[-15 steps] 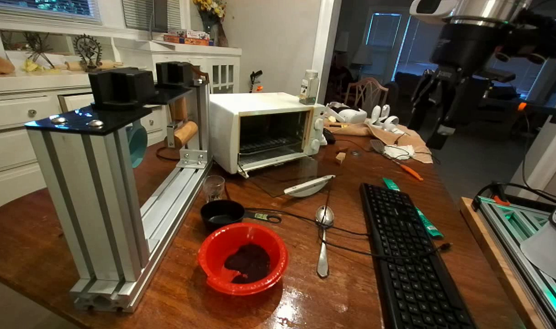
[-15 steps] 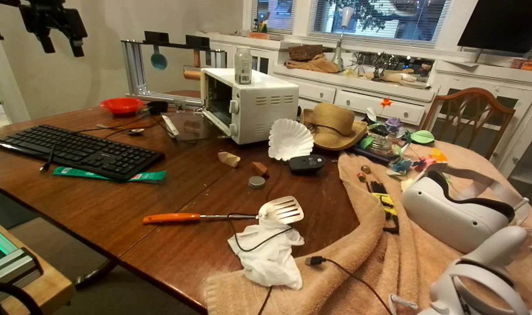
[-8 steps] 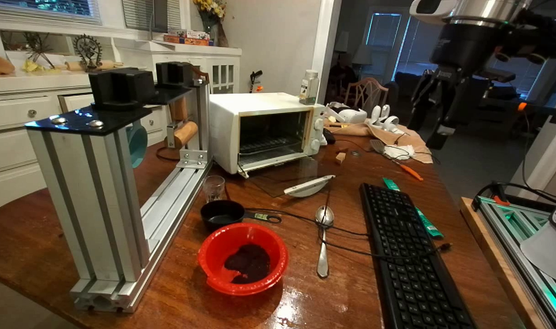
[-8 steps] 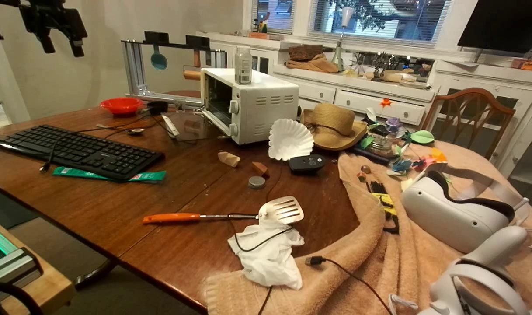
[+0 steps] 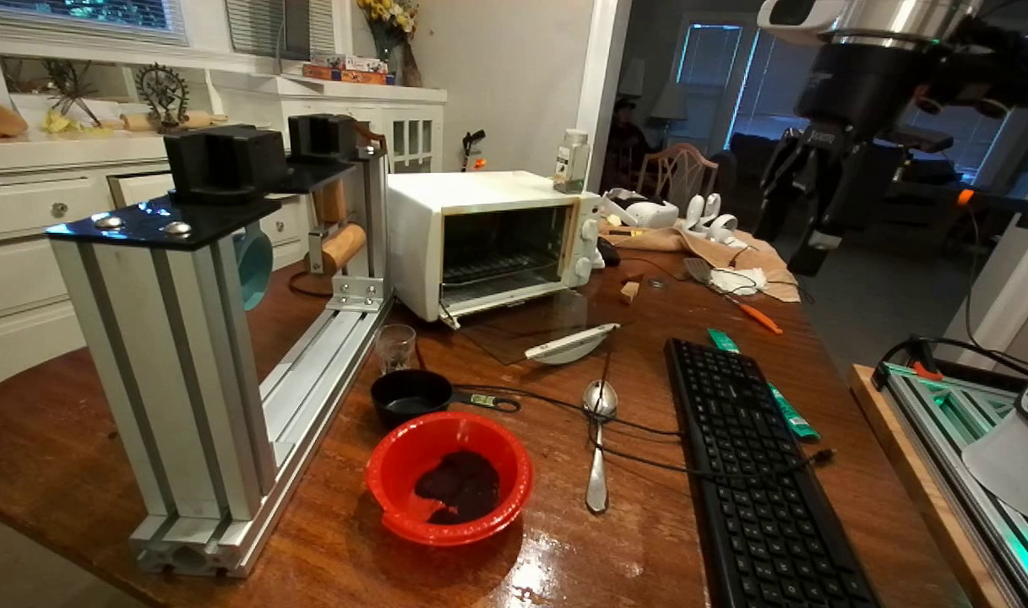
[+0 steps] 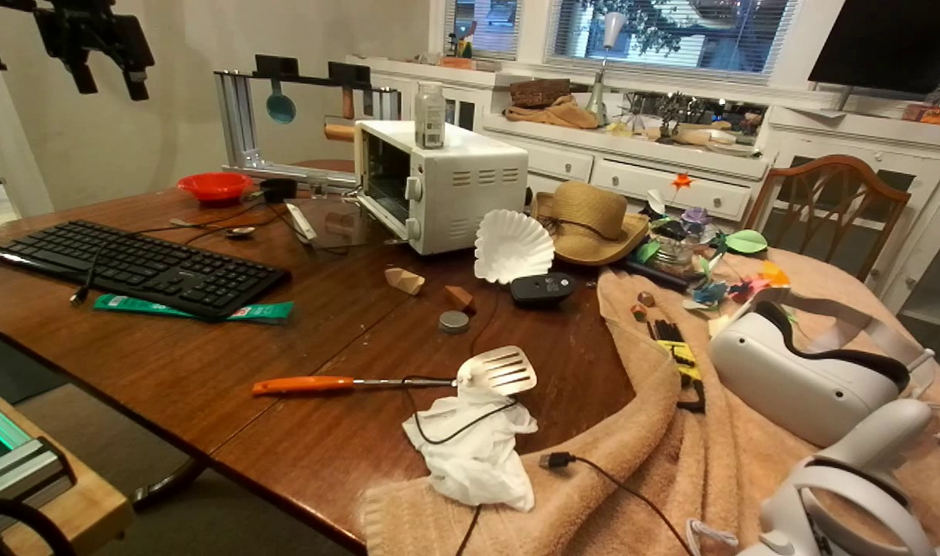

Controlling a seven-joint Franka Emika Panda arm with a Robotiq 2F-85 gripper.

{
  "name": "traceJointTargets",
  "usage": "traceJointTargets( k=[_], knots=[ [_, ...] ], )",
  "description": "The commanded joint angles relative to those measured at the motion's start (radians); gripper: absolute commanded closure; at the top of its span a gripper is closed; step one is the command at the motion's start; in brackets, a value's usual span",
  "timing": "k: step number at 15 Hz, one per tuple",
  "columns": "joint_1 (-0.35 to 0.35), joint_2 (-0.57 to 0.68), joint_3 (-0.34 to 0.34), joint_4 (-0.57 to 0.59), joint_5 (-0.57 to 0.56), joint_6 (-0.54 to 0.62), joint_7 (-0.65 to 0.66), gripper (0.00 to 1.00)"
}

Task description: Put the jar on the table

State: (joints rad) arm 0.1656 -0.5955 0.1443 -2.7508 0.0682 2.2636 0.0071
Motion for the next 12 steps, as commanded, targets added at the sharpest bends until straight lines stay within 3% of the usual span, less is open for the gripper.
traceJointTargets(
  k=[1,5,12],
  knots=[
    [-0.001,0.035,0.002,0.018,-0.004,0.075,0.020,0.00],
    [-0.039,0.121,0.002,0.109,0.004,0.228,0.105,0.00],
    [-0.210,0.273,-0.015,0.284,-0.063,0.195,0.309,0.00]
  ],
)
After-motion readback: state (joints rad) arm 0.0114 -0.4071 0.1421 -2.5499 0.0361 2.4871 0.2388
